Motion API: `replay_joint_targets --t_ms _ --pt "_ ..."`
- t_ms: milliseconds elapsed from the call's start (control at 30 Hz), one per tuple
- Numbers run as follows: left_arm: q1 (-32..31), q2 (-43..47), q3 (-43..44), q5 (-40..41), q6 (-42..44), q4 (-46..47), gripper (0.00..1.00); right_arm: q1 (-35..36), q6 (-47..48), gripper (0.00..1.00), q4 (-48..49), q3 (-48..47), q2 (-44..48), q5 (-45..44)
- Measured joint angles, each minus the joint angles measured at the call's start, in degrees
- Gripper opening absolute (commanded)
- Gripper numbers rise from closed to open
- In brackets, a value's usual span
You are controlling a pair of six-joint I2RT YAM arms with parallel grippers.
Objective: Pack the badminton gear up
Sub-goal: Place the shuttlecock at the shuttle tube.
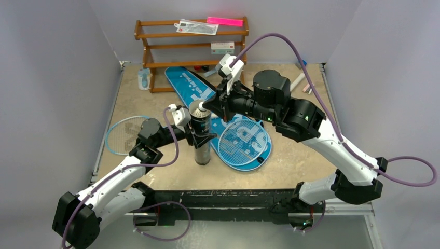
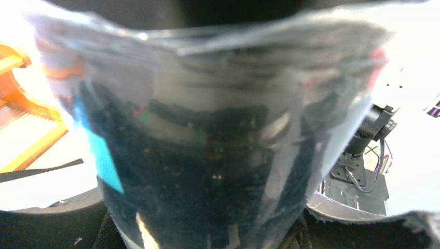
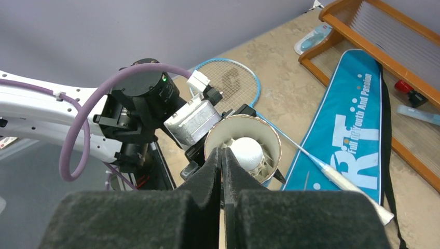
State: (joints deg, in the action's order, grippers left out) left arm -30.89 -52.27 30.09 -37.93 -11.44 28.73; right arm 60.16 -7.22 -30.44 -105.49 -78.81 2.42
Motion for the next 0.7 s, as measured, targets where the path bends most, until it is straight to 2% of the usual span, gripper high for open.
replay_joint_targets --t_ms 333,700 --pt "0.00 0.00 0.00 -1.55 0.57 0.07 0.43 0.00 0.39 0.00 1.16 4.79 -0.79 0.07" --pt "0.00 -0.02 0.00 -3.41 1.60 0.22 0.43 0.17 0.87 0.00 0.72 3.50 -2.47 0.57"
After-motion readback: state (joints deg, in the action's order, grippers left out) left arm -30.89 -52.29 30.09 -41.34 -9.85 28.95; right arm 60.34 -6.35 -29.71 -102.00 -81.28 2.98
